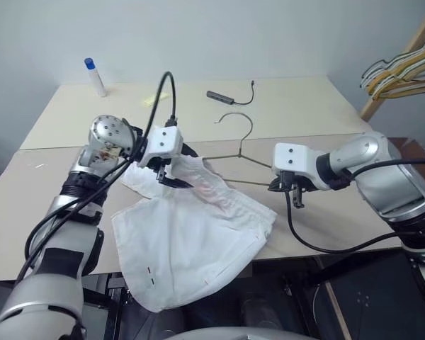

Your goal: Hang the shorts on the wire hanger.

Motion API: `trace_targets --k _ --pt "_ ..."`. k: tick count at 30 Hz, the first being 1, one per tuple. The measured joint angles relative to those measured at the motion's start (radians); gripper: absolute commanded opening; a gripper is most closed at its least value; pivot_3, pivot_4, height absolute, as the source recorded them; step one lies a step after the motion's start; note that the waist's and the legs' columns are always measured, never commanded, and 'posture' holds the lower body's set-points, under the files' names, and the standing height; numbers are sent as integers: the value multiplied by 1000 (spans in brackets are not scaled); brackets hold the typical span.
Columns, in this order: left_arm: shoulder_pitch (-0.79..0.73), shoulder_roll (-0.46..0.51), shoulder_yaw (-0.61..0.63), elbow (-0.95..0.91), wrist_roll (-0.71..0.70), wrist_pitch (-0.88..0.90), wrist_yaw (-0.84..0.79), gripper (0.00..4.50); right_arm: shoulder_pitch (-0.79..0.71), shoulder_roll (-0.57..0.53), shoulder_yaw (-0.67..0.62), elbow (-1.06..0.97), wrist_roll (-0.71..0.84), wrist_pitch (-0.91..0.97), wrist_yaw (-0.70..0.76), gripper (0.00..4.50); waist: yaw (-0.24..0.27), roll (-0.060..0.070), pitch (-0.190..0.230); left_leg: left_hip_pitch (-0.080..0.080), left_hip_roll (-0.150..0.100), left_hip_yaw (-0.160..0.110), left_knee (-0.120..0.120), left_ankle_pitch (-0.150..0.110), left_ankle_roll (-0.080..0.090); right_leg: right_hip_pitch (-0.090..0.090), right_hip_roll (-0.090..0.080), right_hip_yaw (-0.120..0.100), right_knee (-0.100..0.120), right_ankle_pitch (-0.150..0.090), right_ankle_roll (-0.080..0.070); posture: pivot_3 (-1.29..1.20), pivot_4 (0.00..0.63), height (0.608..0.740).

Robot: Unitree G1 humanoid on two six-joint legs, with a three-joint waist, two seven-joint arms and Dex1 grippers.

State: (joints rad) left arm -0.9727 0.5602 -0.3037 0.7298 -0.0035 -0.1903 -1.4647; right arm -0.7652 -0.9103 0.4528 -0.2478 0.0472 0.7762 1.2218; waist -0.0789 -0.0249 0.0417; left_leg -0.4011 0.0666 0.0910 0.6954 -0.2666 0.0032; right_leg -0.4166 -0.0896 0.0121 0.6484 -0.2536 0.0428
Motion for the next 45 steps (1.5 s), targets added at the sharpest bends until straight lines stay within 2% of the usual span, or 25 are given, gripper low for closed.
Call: trace_targets --k 2,10,16,19,23,29,30,33,35,37,41,45 --pt "0 -11 0 24 2 -1 -2 2652 0 0 0 -1 8 10 5 0 -10 0 0 -5 0 0 1 0 0 -5 0 0 2 0 0 -123 0 740" --pt "0 -14 3 33 1 -2 -34 129 -7 0 -11 -9 27 41 17 0 -25 0 0 -5 0 0 1 0 0 -5 0 0 1 1 1 -120 0 740" --pt "13 -14 14 9 -5 51 -39 57 2 -14 -23 -9 28 -24 19 0 -25 0 0 -5 0 0 1 0 0 -5 0 0 1 1 1 -118 0 740" --pt "24 -14 28 -10 -17 99 -38 0 25 -14 -39 -9 15 -73 6 773 -25 0 0 -5 0 0 1 0 0 -5 0 0 1 1 1 -118 0 740" --pt "38 -6 54 -31 -41 177 -34 0 97 -49 -109 -9 17 -98 -21 2144 -22 0 0 -6 0 -1 1 0 0 -5 -1 0 1 1 1 -106 0 740" --pt "76 47 122 -108 -80 272 -4 0 307 -148 -338 24 47 -62 -91 4106 -18 0 0 -4 0 0 1 0 0 -4 -1 0 1 1 1 -103 0 740" --pt "94 52 130 -129 -85 292 2 0 363 -149 -394 18 59 -40 -106 4327 -17 0 0 -4 0 -1 1 0 0 -4 -1 0 1 1 1 -102 0 740" --pt "141 59 138 -166 -104 343 16 0 483 -130 -495 -5 113 35 -141 4420 -19 0 0 -3 0 0 2 0 0 -3 0 1 2 1 1 -106 0 740" --pt "159 58 146 -199 -120 383 33 0 552 -31 -593 -74 209 129 -167 4420 -22 -1 -1 -2 0 -1 1 0 0 -3 0 1 3 1 1 -106 0 740" --pt "161 58 150 -226 -123 400 43 0 586 64 -629 -140 298 213 -196 4420 -21 -1 -1 -2 0 -2 1 0 0 -2 0 1 3 1 1 -108 0 740" --pt "166 58 151 -255 -125 418 55 0 609 219 -627 -282 448 392 -285 4420 -19 0 -1 -2 0 -2 2 0 0 -2 0 1 3 1 1 -110 0 740" --pt "168 58 151 -255 -126 432 59 0 609 308 -576 -307 481 479 -390 4420 -19 -1 -2 -2 0 -2 2 0 0 -2 0 1 3 1 1 -107 0 740"
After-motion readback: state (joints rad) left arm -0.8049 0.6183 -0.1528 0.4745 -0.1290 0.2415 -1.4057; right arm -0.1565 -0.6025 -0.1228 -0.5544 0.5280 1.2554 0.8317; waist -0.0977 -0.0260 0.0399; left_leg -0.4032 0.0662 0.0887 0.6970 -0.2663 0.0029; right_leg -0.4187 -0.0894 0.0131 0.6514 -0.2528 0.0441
